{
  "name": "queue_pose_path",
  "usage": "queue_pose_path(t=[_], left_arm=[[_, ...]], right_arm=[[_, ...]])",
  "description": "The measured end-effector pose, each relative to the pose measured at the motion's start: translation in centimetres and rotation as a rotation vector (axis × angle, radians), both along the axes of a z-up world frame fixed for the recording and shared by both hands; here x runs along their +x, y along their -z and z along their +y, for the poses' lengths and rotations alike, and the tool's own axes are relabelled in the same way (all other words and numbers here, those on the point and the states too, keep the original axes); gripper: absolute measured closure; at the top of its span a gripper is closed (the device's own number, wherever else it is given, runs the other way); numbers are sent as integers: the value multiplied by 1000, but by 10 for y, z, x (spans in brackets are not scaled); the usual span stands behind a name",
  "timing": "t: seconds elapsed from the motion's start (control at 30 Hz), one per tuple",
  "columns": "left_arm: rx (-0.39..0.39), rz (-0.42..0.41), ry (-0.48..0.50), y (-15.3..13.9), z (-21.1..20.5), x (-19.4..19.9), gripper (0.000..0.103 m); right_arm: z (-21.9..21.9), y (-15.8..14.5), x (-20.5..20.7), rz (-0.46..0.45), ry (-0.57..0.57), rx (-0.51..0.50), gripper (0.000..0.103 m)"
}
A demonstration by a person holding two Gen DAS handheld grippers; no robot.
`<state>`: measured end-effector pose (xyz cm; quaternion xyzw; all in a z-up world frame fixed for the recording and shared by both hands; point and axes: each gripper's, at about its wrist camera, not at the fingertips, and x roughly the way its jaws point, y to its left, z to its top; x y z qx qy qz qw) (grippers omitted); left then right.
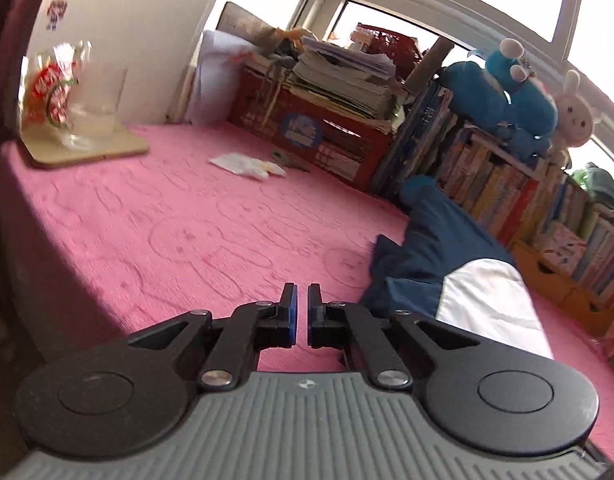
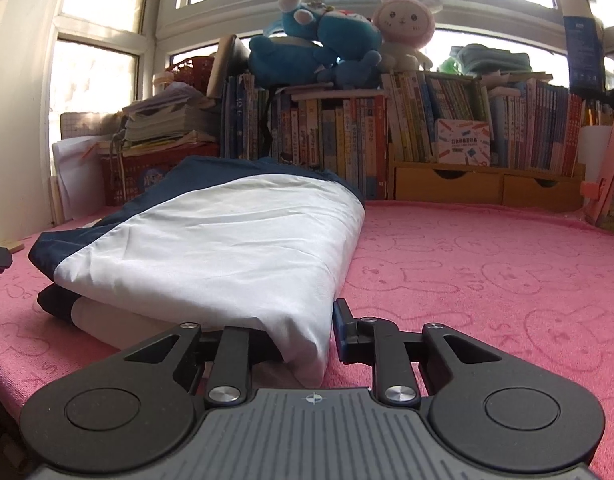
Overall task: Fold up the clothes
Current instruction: 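Press and tuck the folded jacket bundle with both grippers, then open the right gripper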
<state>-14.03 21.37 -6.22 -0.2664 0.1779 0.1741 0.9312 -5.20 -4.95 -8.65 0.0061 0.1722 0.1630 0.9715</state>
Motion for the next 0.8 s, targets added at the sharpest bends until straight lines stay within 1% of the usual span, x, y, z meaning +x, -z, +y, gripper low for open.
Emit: queue_pose_path(t=[0.03, 0.07, 0.1, 0.13, 0.17, 0.2, 0.23, 0.27, 0.3, 0.33, 0.37, 0.4, 0.53, 0.57, 0.6, 0.67, 0.73, 0.8], left_arm=[[-46, -4, 45, 1, -3, -4, 97], [-88, 1, 89, 3, -9, -4, 95], [-131, 12, 128, 7, -16, -2, 92], [-170, 24, 163, 10, -23, 1, 91], [-198, 32, 191, 13, -29, 4, 90], [-220, 36, 214, 16, -37, 8, 89], [-243, 40, 237, 19, -44, 12, 87], [-268, 42, 257, 23, -50, 17, 82], [-299, 40, 270, 26, -55, 22, 75], [-321, 37, 276, 28, -59, 26, 71], [-326, 30, 271, 29, -62, 29, 65], [-330, 22, 266, 29, -64, 33, 62], [-366, -6, 227, 31, -65, 45, 60], [-366, -11, 202, 32, -63, 46, 64], [-349, -8, 175, 32, -62, 48, 74], [-252, 29, 113, 28, -59, 50, 89], [-184, 43, 50, 26, -48, 47, 90], [-133, 60, -11, 22, -34, 43, 89]], right_arm=[[-3, 3, 0, 25, 12, 21, 70], [-5, 5, -4, 17, 17, 33, 70], [-3, 5, -7, 8, 17, 19, 70], [-2, 5, -8, 2, 11, 7, 71], [-1, 4, -7, 8, 0, 7, 77], [-1, 1, -7, 14, -11, 8, 85], [-1, -1, -6, 12, -16, 7, 85], [-1, -5, -6, -4, -21, 6, 85], [-1, -10, -7, -20, -24, 5, 86], [0, -14, -8, -35, -27, 4, 86], [-1, -17, -8, -43, -30, 9, 86], [-2, -21, -8, -52, -34, 13, 86], [-1, -28, -7, -78, -38, 4, 86], [-1, -29, -7, -85, -38, 0, 86], [-1, -30, -7, -91, -38, -3, 86], [1, -28, -9, -100, -41, -26, 86], [3, -25, -11, -109, -45, -48, 86], [6, -23, -14, -119, -49, -71, 87]])
